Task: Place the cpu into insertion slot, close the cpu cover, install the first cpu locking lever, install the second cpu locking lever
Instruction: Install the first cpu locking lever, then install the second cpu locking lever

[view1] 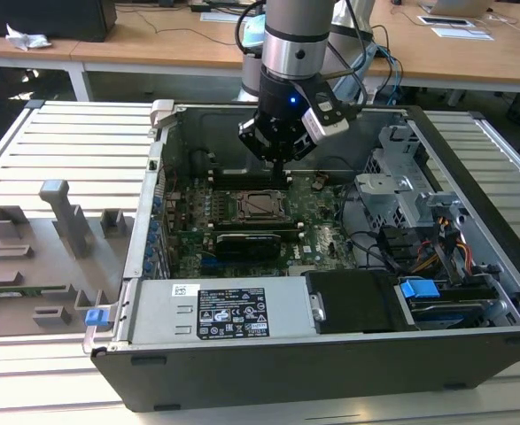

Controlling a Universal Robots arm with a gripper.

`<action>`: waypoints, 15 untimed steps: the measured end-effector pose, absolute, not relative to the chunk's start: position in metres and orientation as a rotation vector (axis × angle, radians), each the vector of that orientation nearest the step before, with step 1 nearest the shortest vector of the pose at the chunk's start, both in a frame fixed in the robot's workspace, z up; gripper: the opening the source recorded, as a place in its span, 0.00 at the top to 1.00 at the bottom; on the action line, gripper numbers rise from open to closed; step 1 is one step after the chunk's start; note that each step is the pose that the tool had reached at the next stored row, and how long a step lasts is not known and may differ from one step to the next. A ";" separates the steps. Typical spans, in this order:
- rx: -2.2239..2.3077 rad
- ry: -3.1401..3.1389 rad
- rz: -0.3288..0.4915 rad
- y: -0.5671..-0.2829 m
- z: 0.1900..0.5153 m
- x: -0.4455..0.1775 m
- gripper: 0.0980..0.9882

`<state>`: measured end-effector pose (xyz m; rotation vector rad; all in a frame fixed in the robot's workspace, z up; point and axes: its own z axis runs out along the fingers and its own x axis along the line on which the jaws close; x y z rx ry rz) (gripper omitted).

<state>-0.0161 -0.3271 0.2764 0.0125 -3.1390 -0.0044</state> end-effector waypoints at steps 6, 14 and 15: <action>0.012 -3.139 -0.004 -0.327 0.277 -0.016 0.99; 0.013 -3.139 -0.004 -0.333 0.276 -0.013 0.99; 0.012 -3.139 -0.005 -0.335 0.276 -0.013 0.99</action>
